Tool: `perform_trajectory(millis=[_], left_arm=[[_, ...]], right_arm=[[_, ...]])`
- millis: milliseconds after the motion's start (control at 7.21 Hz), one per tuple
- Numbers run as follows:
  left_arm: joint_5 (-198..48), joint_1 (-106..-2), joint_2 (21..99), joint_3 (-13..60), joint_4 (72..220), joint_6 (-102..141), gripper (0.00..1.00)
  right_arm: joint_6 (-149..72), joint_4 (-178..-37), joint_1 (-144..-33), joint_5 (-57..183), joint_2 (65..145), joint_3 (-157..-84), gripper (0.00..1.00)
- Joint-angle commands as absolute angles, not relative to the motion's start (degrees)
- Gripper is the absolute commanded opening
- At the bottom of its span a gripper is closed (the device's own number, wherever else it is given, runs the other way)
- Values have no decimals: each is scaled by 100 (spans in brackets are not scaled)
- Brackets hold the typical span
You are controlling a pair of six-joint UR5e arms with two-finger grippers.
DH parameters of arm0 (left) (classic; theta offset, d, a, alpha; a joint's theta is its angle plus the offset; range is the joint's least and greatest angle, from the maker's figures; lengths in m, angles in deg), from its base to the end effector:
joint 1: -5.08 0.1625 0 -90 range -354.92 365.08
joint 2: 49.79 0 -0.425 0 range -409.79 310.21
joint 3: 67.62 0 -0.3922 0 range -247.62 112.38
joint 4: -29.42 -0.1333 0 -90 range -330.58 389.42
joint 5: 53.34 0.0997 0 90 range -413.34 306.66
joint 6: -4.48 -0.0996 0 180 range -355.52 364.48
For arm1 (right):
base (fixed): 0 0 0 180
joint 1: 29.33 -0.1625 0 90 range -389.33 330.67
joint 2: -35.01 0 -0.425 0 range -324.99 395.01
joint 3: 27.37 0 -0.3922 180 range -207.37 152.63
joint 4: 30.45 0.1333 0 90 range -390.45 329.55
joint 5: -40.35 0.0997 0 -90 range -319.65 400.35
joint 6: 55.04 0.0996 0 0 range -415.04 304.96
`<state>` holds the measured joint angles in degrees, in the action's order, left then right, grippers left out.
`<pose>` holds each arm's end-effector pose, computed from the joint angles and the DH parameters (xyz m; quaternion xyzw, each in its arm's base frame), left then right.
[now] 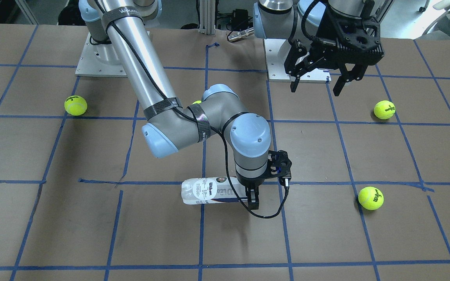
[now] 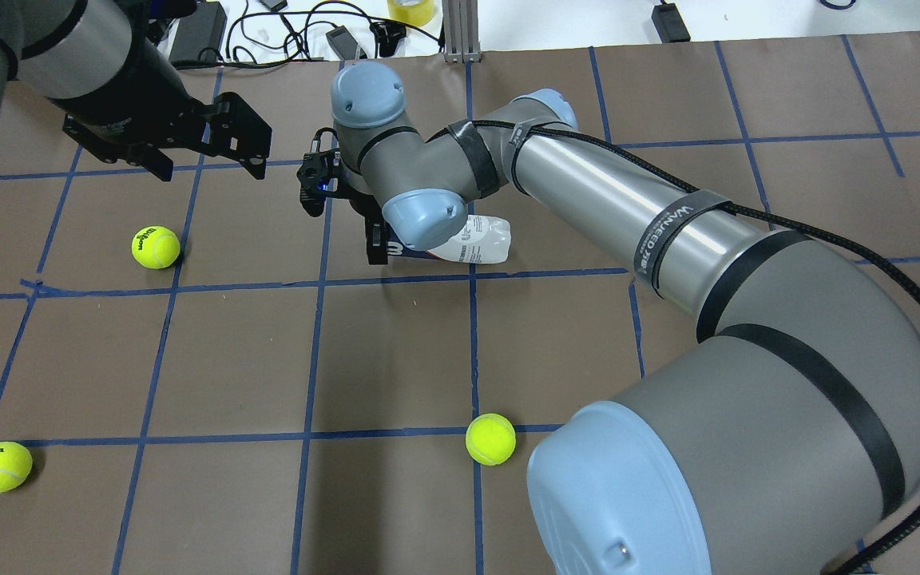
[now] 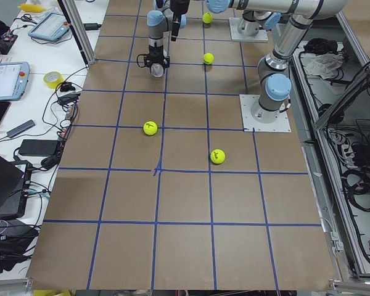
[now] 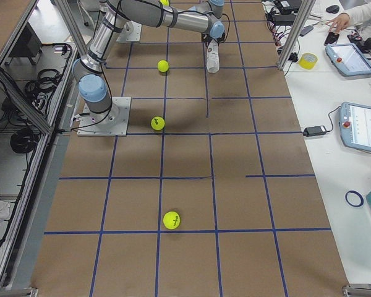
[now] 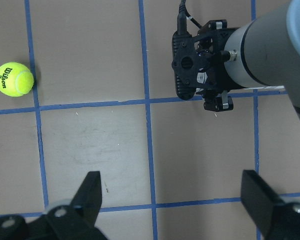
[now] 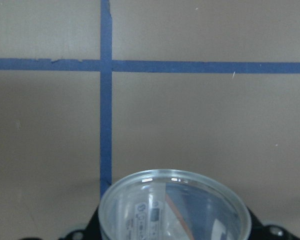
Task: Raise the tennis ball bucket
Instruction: 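Lower the can and lay it on its side on the table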
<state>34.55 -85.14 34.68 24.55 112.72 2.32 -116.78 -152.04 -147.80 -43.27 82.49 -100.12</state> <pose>-0.1388 -0.4656 0.5279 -0.0223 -0.9957 0.0880 0.0169 0.4853 -0.5921 0.2209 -0.7084 0.7015 -0.0686 0.0375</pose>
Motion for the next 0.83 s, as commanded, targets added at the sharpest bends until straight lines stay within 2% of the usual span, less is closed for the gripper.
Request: perform_trajectory(millis=[0, 693], left_arm=[[3455, -8518, 3467, 2457, 11274, 237, 100], [3429, -8501, 3485, 2449, 11265, 228, 100]], right_arm=[[-11491, -15200, -14806, -4270, 8255, -10014, 100], [-11489, -15103, -14396, -4105, 8685, -10013, 100]])
